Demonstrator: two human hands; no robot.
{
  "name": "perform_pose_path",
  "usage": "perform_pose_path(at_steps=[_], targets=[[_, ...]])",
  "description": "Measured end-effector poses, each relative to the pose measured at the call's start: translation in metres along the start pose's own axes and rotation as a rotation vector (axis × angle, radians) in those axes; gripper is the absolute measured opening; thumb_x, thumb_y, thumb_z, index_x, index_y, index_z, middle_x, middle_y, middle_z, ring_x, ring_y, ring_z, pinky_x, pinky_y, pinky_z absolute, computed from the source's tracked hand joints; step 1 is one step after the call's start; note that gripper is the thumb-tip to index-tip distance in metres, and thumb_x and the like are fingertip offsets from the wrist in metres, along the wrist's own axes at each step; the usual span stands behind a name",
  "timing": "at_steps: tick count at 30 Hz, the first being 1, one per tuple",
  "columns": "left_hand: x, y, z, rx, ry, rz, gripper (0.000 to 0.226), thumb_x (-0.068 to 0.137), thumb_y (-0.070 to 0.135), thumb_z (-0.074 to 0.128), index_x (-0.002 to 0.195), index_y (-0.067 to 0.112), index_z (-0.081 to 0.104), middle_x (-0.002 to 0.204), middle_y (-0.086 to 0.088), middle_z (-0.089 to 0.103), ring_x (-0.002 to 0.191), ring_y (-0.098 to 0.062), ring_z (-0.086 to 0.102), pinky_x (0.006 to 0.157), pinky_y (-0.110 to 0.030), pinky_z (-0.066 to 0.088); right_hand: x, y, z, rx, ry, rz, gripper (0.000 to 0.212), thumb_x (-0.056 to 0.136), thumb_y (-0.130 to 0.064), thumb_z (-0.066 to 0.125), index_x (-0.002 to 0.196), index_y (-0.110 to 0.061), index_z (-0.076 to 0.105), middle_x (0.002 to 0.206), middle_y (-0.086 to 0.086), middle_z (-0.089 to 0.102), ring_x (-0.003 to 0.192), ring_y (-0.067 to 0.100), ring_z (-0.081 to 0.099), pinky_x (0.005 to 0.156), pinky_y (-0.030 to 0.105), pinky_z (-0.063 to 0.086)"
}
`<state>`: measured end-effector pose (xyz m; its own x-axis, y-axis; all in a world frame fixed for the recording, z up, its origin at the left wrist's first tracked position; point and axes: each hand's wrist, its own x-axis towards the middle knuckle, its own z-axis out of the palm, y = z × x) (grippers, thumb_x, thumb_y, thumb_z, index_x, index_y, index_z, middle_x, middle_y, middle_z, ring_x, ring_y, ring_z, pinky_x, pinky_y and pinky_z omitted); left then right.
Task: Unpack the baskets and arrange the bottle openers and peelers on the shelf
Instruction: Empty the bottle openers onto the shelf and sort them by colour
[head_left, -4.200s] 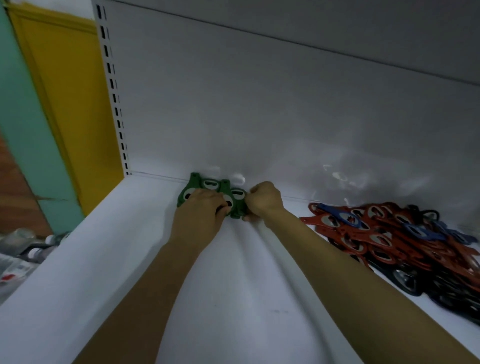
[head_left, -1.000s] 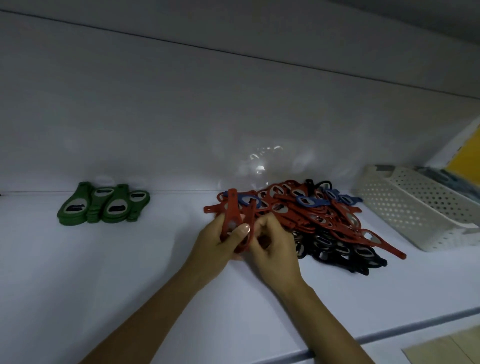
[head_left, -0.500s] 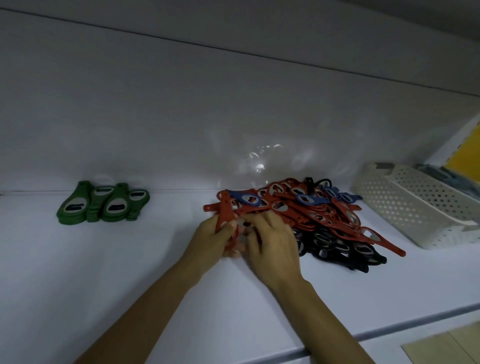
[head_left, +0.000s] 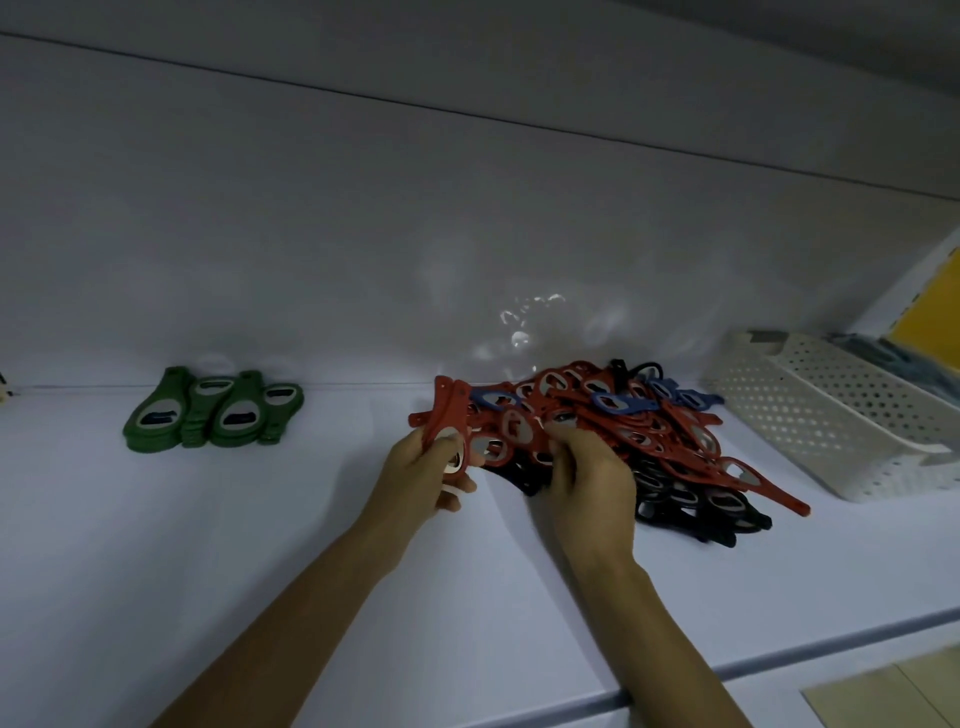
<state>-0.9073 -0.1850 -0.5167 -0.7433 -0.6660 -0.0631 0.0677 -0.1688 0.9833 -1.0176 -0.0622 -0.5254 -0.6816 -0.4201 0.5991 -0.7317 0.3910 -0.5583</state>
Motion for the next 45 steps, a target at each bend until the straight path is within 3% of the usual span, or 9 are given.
perform_pose_path(at_steps=[3, 8, 15, 20, 23, 27, 35, 38, 45], targets=[[0.003, -0.001, -0.001, -0.057, -0.001, -0.024, 0.015, 0.099, 0.020, 0.046, 0.105, 0.019, 0.060, 0.088, -0.002, 0.071, 0.063, -0.010, 0.068, 0.050, -0.020, 0.049, -0.001, -0.007, -0.005, 0.443, 0.096, 0.093, 0.024, 0.095, -0.002, 0.051, 0.098, -0.021, 0.064, 0.083, -0.017, 0.066, 0.077, -0.001, 0.061, 0.072, 0.013, 0.049], [0.004, -0.003, 0.000, -0.039, 0.025, -0.006, 0.012, 0.095, 0.028, 0.054, 0.095, 0.025, 0.065, 0.075, 0.004, 0.074, 0.060, -0.011, 0.069, 0.047, -0.019, 0.049, 0.002, -0.008, -0.003, 0.776, -0.126, 0.136, 0.021, 0.095, 0.006, 0.047, 0.090, -0.012, 0.058, 0.065, -0.003, 0.056, 0.055, 0.009, 0.050, 0.054, 0.021, 0.044], [0.006, 0.002, 0.000, -0.086, -0.104, -0.130, 0.058, 0.091, 0.059, 0.032, 0.082, 0.016, 0.071, 0.072, -0.013, 0.073, 0.046, -0.021, 0.065, 0.035, -0.018, 0.041, -0.004, -0.003, 0.006, 0.597, -0.208, -0.041, 0.021, 0.093, 0.002, 0.050, 0.088, -0.014, 0.062, 0.084, -0.008, 0.065, 0.082, 0.018, 0.062, 0.075, 0.038, 0.052], [0.001, -0.001, -0.005, 0.165, -0.226, 0.040, 0.019, 0.091, 0.022, 0.058, 0.106, 0.012, 0.062, 0.077, 0.001, 0.075, 0.046, -0.010, 0.064, 0.038, -0.014, 0.039, -0.005, -0.003, 0.006, 0.467, -0.130, -0.001, 0.016, 0.092, -0.008, 0.059, 0.100, -0.022, 0.062, 0.091, -0.010, 0.064, 0.084, 0.009, 0.061, 0.073, 0.030, 0.052], [0.001, -0.002, -0.005, 0.077, -0.162, 0.044, 0.013, 0.093, 0.013, 0.056, 0.104, 0.015, 0.063, 0.078, 0.002, 0.075, 0.054, -0.012, 0.068, 0.041, -0.014, 0.042, -0.002, 0.003, 0.005, 0.010, -0.029, 0.028, 0.019, 0.094, -0.030, 0.057, 0.111, -0.022, 0.060, 0.105, -0.006, 0.063, 0.097, 0.013, 0.057, 0.078, 0.029, 0.046], [0.006, -0.003, -0.008, -0.124, -0.048, -0.014, 0.020, 0.091, 0.011, 0.058, 0.111, 0.011, 0.061, 0.090, -0.004, 0.074, 0.074, -0.021, 0.073, 0.054, -0.019, 0.053, 0.002, 0.008, 0.007, -0.481, -0.259, -0.002, 0.026, 0.096, -0.035, 0.047, 0.114, -0.024, 0.063, 0.115, -0.005, 0.064, 0.112, 0.020, 0.048, 0.088, 0.033, 0.030], [0.010, -0.001, -0.010, -0.401, -0.037, -0.097, 0.026, 0.094, 0.004, 0.052, 0.119, 0.001, 0.058, 0.096, -0.012, 0.073, 0.084, -0.023, 0.072, 0.068, -0.028, 0.059, 0.001, -0.007, -0.003, 0.024, 0.155, 0.009, 0.014, 0.094, -0.015, 0.059, 0.095, -0.013, 0.073, 0.088, 0.003, 0.071, 0.082, 0.024, 0.062, 0.078, 0.042, 0.048], [0.011, -0.002, -0.009, -0.384, -0.071, -0.081, 0.030, 0.094, 0.004, 0.051, 0.124, 0.005, 0.055, 0.110, -0.015, 0.069, 0.096, -0.027, 0.069, 0.073, -0.030, 0.059, 0.008, -0.020, -0.001, -0.021, 0.225, -0.194, 0.010, 0.088, -0.016, 0.068, 0.094, -0.013, 0.075, 0.086, 0.002, 0.073, 0.076, 0.021, 0.065, 0.072, 0.036, 0.050], [0.013, 0.003, -0.015, -0.595, 0.004, -0.119, 0.039, 0.098, 0.036, 0.041, 0.115, 0.007, 0.062, 0.109, -0.014, 0.068, 0.094, -0.021, 0.068, 0.077, -0.031, 0.055, 0.007, -0.047, 0.041, 0.025, -0.312, -0.486, 0.028, 0.095, -0.025, 0.049, 0.090, -0.014, 0.074, 0.092, 0.000, 0.073, 0.083, 0.016, 0.064, 0.080, 0.038, 0.050]])
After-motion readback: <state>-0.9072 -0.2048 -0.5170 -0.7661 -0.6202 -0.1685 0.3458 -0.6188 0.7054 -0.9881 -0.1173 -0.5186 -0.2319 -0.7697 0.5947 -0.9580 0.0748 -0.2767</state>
